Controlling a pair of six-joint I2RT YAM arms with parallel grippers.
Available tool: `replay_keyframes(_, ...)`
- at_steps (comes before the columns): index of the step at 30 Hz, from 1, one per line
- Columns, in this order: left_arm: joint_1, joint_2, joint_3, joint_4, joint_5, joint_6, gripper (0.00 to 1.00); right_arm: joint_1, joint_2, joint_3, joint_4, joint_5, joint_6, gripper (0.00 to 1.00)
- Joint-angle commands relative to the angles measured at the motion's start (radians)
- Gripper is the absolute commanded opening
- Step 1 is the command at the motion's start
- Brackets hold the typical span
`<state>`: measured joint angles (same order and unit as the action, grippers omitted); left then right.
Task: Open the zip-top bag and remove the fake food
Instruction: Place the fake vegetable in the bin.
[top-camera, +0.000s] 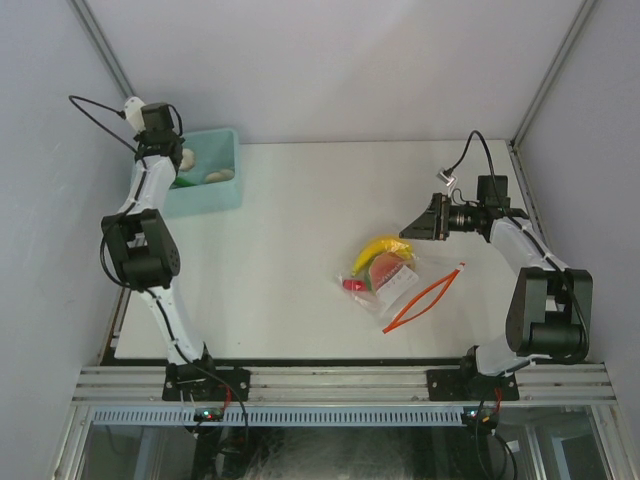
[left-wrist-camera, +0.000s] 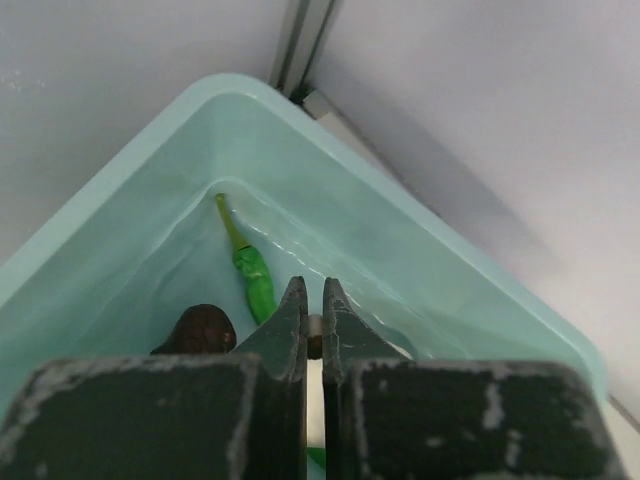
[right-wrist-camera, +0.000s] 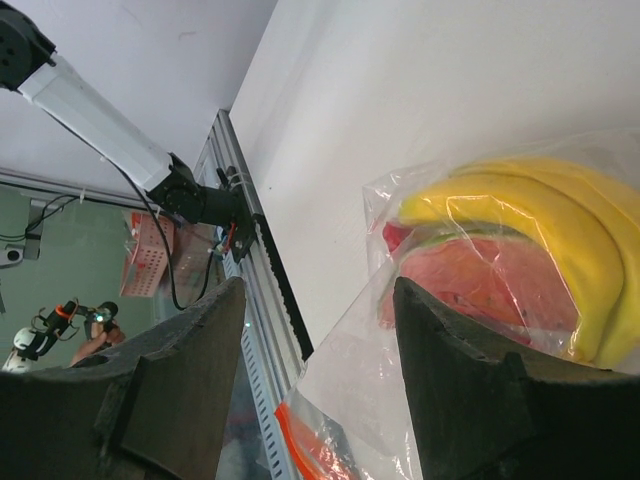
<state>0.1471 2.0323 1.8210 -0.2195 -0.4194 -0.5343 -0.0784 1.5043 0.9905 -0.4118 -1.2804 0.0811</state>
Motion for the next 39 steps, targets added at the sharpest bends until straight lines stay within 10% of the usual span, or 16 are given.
replay_keyframes(1,0.009,0.071,0.112,-0.025,-0.071,0.007,0.0,-0.004,0.011,0.034,-0.002,0.001,-0.032,0.61)
replay_keyframes(15,0.019,0.243,0.222,-0.041,-0.103,0.019,0.02,-0.001,0.046,0.048,-0.028,0.02,-0.057,0.61)
replay_keyframes(27,0.029,0.249,0.205,-0.057,-0.1,0.003,0.84,0.005,0.06,0.077,-0.077,0.034,-0.095,0.61)
replay_keyframes(39,0.031,-0.092,-0.16,0.212,0.121,0.092,1.0,0.005,-0.023,0.099,-0.186,0.085,-0.24,0.61)
